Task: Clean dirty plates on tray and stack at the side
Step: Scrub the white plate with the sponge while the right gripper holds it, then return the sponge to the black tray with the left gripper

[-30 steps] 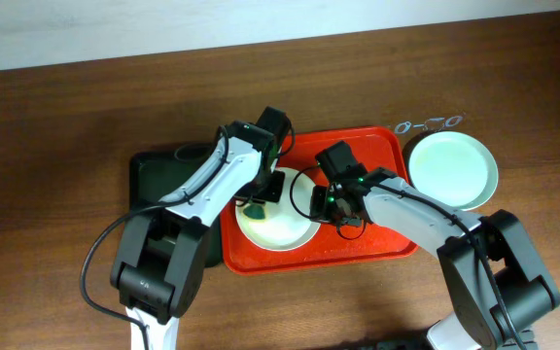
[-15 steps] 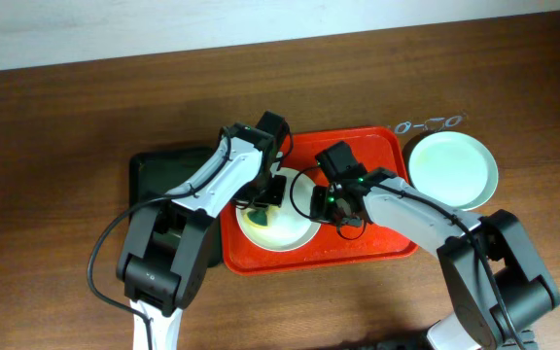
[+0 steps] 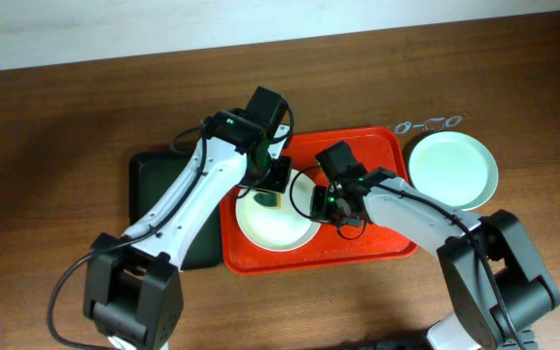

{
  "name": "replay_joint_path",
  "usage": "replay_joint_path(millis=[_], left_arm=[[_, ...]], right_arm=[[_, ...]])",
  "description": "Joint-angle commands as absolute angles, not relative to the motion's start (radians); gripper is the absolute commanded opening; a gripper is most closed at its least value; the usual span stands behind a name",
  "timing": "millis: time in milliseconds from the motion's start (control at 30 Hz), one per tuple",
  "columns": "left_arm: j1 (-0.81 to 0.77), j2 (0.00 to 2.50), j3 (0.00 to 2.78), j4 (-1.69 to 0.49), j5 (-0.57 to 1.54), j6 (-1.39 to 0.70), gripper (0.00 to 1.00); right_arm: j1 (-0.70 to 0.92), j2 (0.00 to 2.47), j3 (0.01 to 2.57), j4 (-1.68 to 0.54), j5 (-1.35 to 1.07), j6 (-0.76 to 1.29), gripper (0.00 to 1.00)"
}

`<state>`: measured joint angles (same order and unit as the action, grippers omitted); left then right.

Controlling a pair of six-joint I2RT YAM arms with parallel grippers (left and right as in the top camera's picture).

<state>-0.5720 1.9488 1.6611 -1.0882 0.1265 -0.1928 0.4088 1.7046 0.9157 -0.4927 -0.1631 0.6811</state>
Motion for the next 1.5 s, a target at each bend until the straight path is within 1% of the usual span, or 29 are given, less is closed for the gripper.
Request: replay_joint_path(millis=[0,133,233,333,400,467,600,633,767,833,1033,1167,1300,1367,1433,1467], left_arm=[[-0.574,2.014,1.616,-1.051,0.044,-0.224,0.0],[-0.574,2.122,1.605,-0.991,0.031,-0.234,0.0],[-0.575,2.19,1.605,-0.996,0.021,-0.276,0.0],[-0.581,2.217,1.604,-1.017,0.148,-0.262,0.0],[-0.59,2.217,1.604,-1.02,0.295,-0.181,0.0],[-0.581,2.211,1.609,-1.053,0.389,-0.153,0.0],[-0.53,2.137,1.616,-1.071,0.368,-0.141,0.0],[-0.513,2.104,1.616,-1.069,0.327,-0.147,0.0],[-0.492,2.056,1.615,-1.067,0.047,-0.236,0.0],[-0.497,2.059,1.598,-1.058,-0.016,-0.263,0.0],[-0.542,2.061,1.407,-0.863,0.006,-0.299,0.0],[-0.545,2.055,1.377,-0.841,0.184,-0.29,0.0],[-0.544,1.979,1.426,-0.844,0.332,-0.264,0.0],[-0.542,1.882,1.455,-0.852,0.333,-0.256,0.0],[-0.521,1.779,1.459,-0.861,0.287,-0.261,0.0],[-0.498,1.723,1.459,-0.891,0.199,-0.304,0.0]], right_arm=[[0.421,1.708,0.913,-0.493,-0.16,0.685,0.04],[0.421,1.708,0.913,-0.493,-0.16,0.685,0.04],[0.421,1.708,0.913,-0.493,-0.16,0.685,0.04],[0.421,1.708,0.913,-0.493,-0.16,0.685,0.04],[0.421,1.708,0.913,-0.493,-0.16,0.685,0.04],[0.421,1.708,0.913,-0.493,-0.16,0.685,0.04],[0.421,1.708,0.913,-0.493,-0.151,0.685,0.04],[0.421,1.708,0.913,-0.493,-0.149,0.685,0.04],[0.421,1.708,0.913,-0.493,-0.149,0.685,0.04],[0.421,1.708,0.913,-0.493,-0.149,0.685,0.04],[0.421,1.708,0.913,-0.493,-0.149,0.685,0.04],[0.421,1.708,0.913,-0.493,-0.149,0.685,0.04],[0.421,1.708,0.913,-0.493,-0.146,0.685,0.04],[0.421,1.708,0.913,-0.493,-0.146,0.685,0.04],[0.421,1.708,0.913,-0.493,-0.146,0.685,0.04],[0.421,1.708,0.913,-0.494,-0.146,0.685,0.04]])
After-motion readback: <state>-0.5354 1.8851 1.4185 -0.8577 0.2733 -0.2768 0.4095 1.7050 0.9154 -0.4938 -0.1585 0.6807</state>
